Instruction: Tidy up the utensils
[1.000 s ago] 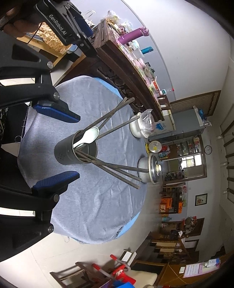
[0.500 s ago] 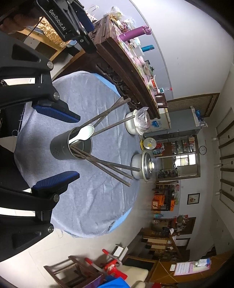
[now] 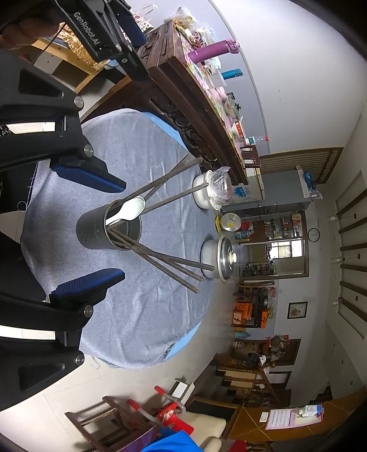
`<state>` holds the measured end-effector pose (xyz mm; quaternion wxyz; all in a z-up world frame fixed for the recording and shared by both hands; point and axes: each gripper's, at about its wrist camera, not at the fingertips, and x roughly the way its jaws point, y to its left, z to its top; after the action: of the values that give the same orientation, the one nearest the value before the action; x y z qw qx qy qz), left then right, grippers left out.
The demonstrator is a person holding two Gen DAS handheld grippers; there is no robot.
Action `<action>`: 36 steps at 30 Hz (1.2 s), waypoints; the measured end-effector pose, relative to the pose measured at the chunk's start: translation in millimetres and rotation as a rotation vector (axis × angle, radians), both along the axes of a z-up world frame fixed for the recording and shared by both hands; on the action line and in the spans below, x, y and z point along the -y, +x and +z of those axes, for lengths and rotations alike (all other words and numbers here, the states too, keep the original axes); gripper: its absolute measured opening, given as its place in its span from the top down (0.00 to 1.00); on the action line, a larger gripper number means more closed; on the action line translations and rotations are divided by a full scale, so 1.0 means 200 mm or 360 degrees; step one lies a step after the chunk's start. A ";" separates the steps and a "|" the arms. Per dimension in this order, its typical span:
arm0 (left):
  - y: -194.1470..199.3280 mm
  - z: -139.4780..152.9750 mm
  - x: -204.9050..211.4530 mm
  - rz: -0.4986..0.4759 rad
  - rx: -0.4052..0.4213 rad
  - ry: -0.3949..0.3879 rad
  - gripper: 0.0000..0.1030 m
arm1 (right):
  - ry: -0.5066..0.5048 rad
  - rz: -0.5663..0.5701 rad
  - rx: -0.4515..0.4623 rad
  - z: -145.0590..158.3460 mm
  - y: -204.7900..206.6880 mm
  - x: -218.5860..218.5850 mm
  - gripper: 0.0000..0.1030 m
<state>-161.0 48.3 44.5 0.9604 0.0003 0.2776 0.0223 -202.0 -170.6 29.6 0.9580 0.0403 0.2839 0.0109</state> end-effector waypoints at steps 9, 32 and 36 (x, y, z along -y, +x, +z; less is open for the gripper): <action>-0.04 -0.02 -0.02 -0.0035 0.0007 -0.0010 0.18 | -0.0060 -0.0023 0.0004 0.01 -0.02 -0.06 0.42; -0.07 -0.02 -0.10 -0.0049 0.0019 -0.0052 0.18 | -0.0069 -0.0056 0.0002 0.00 -0.01 -0.12 0.42; -0.06 -0.03 -0.08 -0.0051 0.0007 -0.0045 0.18 | -0.0058 -0.0064 0.0006 0.00 -0.01 -0.10 0.42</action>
<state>-173.2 65.2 38.4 0.9611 -0.0091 0.2759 0.0030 -204.9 -149.9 28.7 0.9591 0.0286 0.2813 -0.0136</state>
